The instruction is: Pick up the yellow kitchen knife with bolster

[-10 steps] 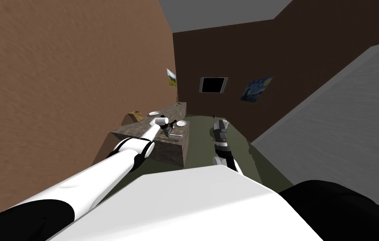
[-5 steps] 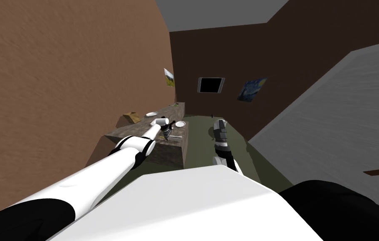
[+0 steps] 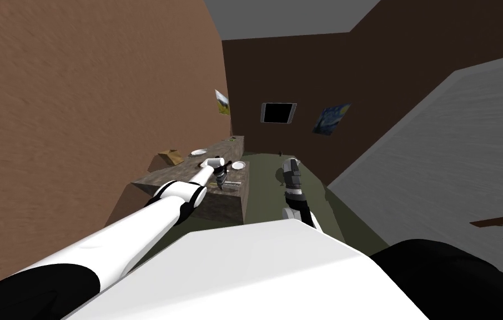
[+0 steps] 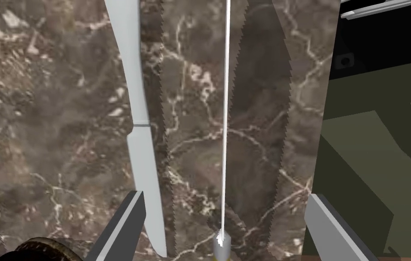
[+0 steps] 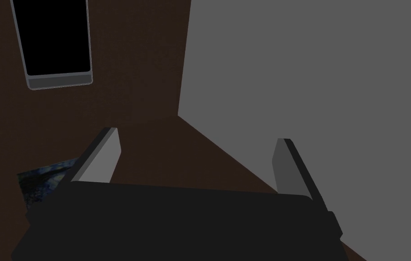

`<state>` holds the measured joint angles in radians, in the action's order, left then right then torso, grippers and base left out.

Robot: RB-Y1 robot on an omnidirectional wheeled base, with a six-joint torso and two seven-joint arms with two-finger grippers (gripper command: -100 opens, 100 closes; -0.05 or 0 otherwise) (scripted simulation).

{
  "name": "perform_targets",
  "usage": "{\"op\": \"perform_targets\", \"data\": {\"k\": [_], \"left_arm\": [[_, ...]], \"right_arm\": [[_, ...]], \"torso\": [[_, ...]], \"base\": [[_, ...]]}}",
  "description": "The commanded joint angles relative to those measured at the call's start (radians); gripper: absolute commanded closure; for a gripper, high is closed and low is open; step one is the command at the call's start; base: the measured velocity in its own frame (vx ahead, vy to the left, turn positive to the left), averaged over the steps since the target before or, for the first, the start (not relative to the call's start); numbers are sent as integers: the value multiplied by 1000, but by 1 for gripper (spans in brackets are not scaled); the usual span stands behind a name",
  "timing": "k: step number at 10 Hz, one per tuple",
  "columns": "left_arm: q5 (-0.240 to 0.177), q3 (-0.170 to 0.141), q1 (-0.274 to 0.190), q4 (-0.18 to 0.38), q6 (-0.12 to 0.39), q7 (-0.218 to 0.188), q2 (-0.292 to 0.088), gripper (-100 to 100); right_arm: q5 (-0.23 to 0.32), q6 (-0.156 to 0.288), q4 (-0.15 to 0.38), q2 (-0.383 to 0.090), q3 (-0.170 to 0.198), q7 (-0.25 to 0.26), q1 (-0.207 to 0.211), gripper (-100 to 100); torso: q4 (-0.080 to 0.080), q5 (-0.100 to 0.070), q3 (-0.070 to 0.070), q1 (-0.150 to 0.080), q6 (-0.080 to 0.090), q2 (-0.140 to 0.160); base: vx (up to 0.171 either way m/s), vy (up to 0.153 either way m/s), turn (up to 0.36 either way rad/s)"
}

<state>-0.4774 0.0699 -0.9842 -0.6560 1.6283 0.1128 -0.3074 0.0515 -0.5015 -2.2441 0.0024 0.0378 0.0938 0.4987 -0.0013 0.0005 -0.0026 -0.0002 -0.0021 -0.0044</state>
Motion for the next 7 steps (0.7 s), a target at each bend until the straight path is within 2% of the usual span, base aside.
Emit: {"op": "perform_targets", "data": {"k": [1,2,4,5,6,7], "left_arm": [[0,0,0,0,0,0,0,0],[7,0,15,9,-29,2,9,-100],[14,0,31,18,-57,4,18,-100],[11,0,20,24,-48,4,16,-100],[12,0,20,25,-52,5,16,100],[12,0,20,25,-52,5,16,100]], "right_arm": [[0,0,0,0,0,0,0,0],[0,0,0,0,0,0,0,0],[0,0,0,0,0,0,0,0],[0,0,0,0,0,0,0,0],[0,0,0,0,0,0,0,0],[0,0,0,0,0,0,0,0]], "torso": [[0,0,0,0,0,0],[0,0,1,0,0,1],[0,0,1,0,0,2],[0,0,1,0,0,2],[1,0,1,0,0,2],[0,0,1,0,0,2]], "base": [[0,0,0],[0,3,-27],[-4,4,-18],[0,0,0],[0,0,0],[0,0,0]]}}
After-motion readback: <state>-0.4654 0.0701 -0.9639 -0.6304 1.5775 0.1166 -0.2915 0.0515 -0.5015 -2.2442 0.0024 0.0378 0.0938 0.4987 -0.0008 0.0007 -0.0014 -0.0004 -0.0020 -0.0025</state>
